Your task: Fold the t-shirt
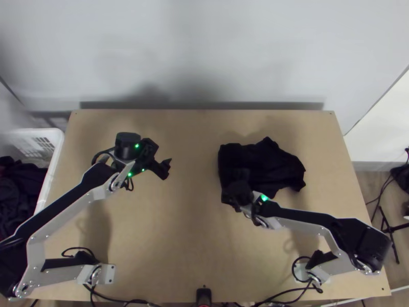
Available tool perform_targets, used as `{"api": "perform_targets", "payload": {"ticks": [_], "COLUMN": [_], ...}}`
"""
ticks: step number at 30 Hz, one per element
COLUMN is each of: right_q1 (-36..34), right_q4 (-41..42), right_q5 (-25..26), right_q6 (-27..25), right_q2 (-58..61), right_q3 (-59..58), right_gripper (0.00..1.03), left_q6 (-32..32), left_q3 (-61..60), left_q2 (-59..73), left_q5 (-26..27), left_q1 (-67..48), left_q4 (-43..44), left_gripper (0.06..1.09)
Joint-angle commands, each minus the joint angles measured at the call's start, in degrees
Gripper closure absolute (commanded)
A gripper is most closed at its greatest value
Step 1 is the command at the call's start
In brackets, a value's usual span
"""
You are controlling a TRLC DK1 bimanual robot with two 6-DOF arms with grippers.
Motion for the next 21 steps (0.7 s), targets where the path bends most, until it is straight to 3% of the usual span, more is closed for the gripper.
{"api": "perform_targets", "payload": {"ticks": [1,9,21], "right_q1": [-0.7,2.1,0.3], "right_q4": [0.7,0.6,0.7], "right_q5": [-0.3,-0.3,-0.3], "right_q6": [-1.3,-1.1,-1.4], "right_q2": [2.7,0.9,7.9], "right_q3": [1.0,-1.1,3.3], "right_gripper": [0.04,0.04,0.04], "left_q6": [0.6,1.1,1.4], "left_q3": [-0.5,-2.8,-2.8], "left_q2": [-0.5,-2.7,-3.2], "left_q5": [0.0,0.4,0.6], "left_q1": [0.9,1.8,4.0], "left_q4": [0.0,-0.2,0.1], "left_gripper": [0.11,0.11,0.11]}}
